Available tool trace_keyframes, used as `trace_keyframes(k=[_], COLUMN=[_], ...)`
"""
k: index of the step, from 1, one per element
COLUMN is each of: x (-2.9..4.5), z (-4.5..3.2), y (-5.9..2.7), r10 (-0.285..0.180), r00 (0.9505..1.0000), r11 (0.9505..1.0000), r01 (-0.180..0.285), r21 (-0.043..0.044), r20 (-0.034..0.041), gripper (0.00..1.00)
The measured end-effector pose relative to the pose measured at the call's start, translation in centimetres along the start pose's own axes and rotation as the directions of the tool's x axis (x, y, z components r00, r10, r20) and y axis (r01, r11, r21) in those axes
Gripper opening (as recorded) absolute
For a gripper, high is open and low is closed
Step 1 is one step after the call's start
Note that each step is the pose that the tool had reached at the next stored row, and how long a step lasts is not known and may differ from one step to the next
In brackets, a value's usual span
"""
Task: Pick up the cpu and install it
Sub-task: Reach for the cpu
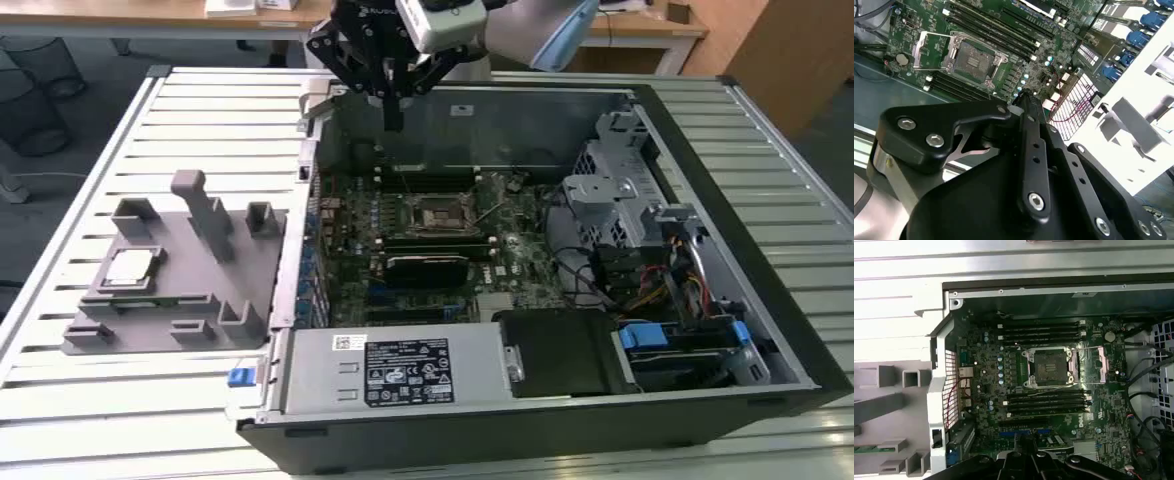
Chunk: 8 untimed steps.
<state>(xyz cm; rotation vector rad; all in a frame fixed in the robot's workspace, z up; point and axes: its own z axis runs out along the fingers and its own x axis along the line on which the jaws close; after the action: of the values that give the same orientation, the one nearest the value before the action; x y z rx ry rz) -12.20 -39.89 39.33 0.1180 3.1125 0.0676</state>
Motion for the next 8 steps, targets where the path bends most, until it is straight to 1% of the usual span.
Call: trace_keyframes(k=[8], x=[0.06], z=[0.00], y=[0.00], r10=[0.000], r00=[1.0000], r11=[1.0000], r01=[0.000], r21=[0.0001], r20=[0.0000], gripper=[0.11])
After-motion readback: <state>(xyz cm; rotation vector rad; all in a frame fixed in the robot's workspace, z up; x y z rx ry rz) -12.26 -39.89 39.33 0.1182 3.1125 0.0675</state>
